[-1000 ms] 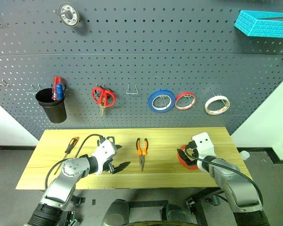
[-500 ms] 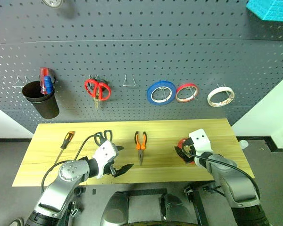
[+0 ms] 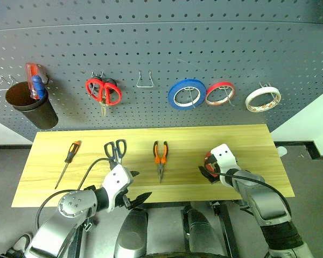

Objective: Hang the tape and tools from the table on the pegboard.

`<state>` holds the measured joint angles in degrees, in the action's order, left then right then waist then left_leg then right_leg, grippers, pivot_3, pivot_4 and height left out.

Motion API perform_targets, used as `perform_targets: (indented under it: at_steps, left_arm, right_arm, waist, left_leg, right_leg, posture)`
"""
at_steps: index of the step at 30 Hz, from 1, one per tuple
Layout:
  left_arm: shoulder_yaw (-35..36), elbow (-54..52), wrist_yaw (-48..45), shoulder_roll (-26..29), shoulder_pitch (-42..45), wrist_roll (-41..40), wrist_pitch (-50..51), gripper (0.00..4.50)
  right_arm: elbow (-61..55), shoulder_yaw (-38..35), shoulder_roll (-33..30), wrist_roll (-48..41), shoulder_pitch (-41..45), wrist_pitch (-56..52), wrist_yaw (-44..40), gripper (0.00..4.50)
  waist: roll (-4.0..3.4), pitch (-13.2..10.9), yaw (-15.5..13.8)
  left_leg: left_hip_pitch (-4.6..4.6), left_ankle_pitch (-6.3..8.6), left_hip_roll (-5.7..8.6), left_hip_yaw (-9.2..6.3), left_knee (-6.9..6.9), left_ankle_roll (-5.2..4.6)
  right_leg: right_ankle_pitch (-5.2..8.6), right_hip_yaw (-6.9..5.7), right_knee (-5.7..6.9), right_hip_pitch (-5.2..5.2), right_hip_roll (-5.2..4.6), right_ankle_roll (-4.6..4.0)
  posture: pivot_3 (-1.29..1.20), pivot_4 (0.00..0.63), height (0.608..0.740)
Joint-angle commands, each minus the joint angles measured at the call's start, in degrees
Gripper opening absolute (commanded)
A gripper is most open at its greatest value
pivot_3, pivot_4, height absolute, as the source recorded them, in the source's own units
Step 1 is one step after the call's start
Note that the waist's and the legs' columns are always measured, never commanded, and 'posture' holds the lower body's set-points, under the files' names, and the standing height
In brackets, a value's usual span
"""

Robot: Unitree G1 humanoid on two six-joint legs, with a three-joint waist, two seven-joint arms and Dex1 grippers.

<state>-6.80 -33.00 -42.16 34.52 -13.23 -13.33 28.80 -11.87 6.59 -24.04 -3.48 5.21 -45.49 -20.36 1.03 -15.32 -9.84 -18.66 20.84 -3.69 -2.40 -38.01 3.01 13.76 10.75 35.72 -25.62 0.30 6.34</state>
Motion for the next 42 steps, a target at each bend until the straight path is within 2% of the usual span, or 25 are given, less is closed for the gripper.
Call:
perform_targets:
  at_steps: [1, 4, 7, 14, 34, 37, 42]
  left_arm:
    - [1.19, -3.56, 0.42, 0.57, -0.97, -1.72, 0.91, 4.11]
    - [1.63, -4.63, 0.61, 1.11, -1.74, -2.35, 1.54, 4.11]
    - [1.99, -5.44, 0.74, 1.68, -2.2, -2.84, 2.14, 4.11]
    - [3.77, -6.95, 0.85, 3.21, -2.24, -4.51, 3.77, 4.11]
    - [4.41, -9.16, 2.58, 3.81, -1.74, -6.12, 5.86, 4.11]
    - [4.72, -9.4, 2.83, 3.98, -1.94, -6.44, 5.96, 4.14]
    - [5.03, -9.45, 3.31, 4.09, -1.57, -6.62, 6.03, 4.14]
  right_arm:
    - [0.04, 0.48, -0.51, 0.29, 0.25, 0.33, -0.77, 4.5]
    - [0.66, 0.53, -0.63, 0.6, 0.29, 0.35, -0.92, 4.5]
    - [1.94, 0.44, -0.65, 1.24, 0.76, -0.26, -0.47, 4.5]
    - [5.63, 0.75, -0.05, 2.74, 2.12, -0.69, 0.73, 4.5]
    - [8.44, 0.98, -0.16, 4.0, 3.87, -4.59, 1.53, 4.5]
    - [8.36, 1.05, -0.1, 4.11, 3.91, -4.81, 1.7, 3.92]
    - [8.36, 0.96, -0.17, 4.15, 4.31, -5.1, 1.93, 2.23]
  waist:
    - [0.0, -0.45, 0.01]
    - [0.01, -0.55, -0.07]
    - [0.0, -0.77, -0.12]
    - [-0.01, -1.91, -0.1]
    - [0.01, -2.04, -0.13]
    - [0.01, -2.21, -0.13]
    - [0.06, -2.59, -0.14]
  left_leg:
    - [-0.03, 0.0, 0.0, 0.0, -0.01, 0.0]
    - [-0.83, -0.01, 0.01, -0.05, -0.17, 0.01]
    - [-0.92, -0.01, 0.01, -0.09, -0.14, 0.02]
    - [-0.93, 0.0, 0.01, -0.32, -0.14, 0.01]
    - [-0.97, -0.01, 0.02, -0.76, -0.14, 0.02]
    - [-0.97, -0.01, 0.01, -0.79, -0.14, 0.02]
    - [-0.97, -0.01, 0.02, -0.85, -0.14, 0.03]
  right_leg:
    - [0.0, 0.0, 0.0, -0.02, 0.0, 0.0]
    - [-0.02, -0.03, 0.15, -0.81, 0.0, 0.02]
    - [-0.1, -0.07, 0.37, -1.06, -0.01, 0.15]
    - [-0.03, -0.19, 0.42, -1.04, 0.01, 0.03]
    - [0.01, -0.49, 0.37, -0.93, 0.01, 0.05]
    - [0.01, -0.51, 0.37, -0.92, 0.01, 0.05]
    - [0.06, -0.53, 0.36, -0.87, 0.01, 0.1]
  posture:
    - [0.39, 0.293, 0.72]
    - [0.39, 0.302, 0.72]
    - [0.4, 0.308, 0.72]
    - [0.42, 0.319, 0.72]
    - [0.42, 0.332, 0.72]
    - [0.42, 0.335, 0.72]
    - [0.42, 0.337, 0.72]
